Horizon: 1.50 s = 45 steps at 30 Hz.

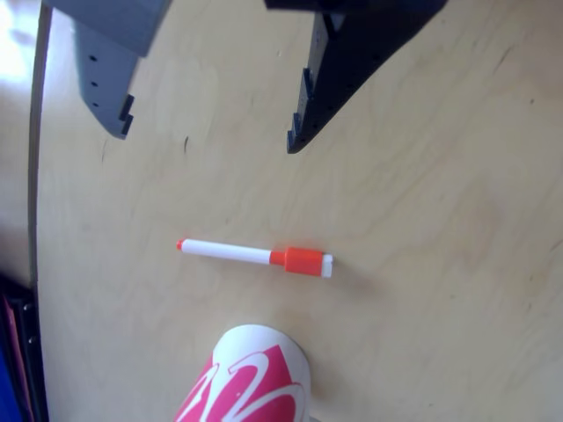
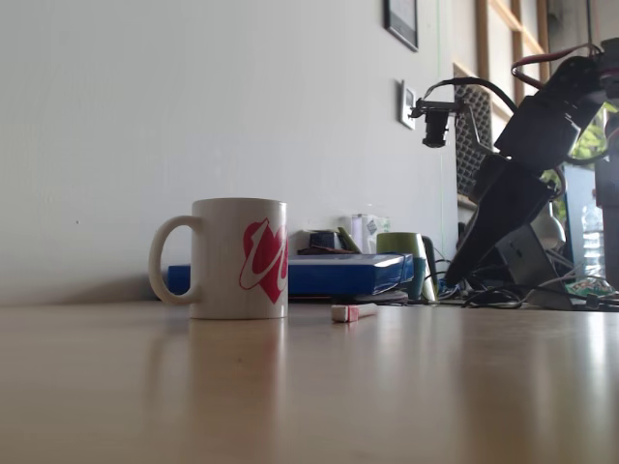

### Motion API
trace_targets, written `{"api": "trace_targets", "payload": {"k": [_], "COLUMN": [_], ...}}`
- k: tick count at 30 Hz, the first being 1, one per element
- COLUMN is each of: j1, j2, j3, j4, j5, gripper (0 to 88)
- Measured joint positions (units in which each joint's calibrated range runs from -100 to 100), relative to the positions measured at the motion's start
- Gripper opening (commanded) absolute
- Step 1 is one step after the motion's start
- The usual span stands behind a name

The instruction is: Grab the pen and place it in the cup.

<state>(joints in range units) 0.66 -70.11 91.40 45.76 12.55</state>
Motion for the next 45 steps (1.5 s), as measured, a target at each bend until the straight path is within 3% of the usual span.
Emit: {"api": "trace_targets", "payload": {"k": [16,19,30,45], "j1": [-0.9,-1.5,-2.5,-3.5], "j2": [38.5,43.5,59.1,83.1], "j3": [-26.2,-29.6,-42.4,-67.9], "j4": [-2.8,-2.8,-2.5,11.8], "j5": [6.5,8.1,12.2,14.0], "gripper": [42.5,45.8,45.4,45.5]}}
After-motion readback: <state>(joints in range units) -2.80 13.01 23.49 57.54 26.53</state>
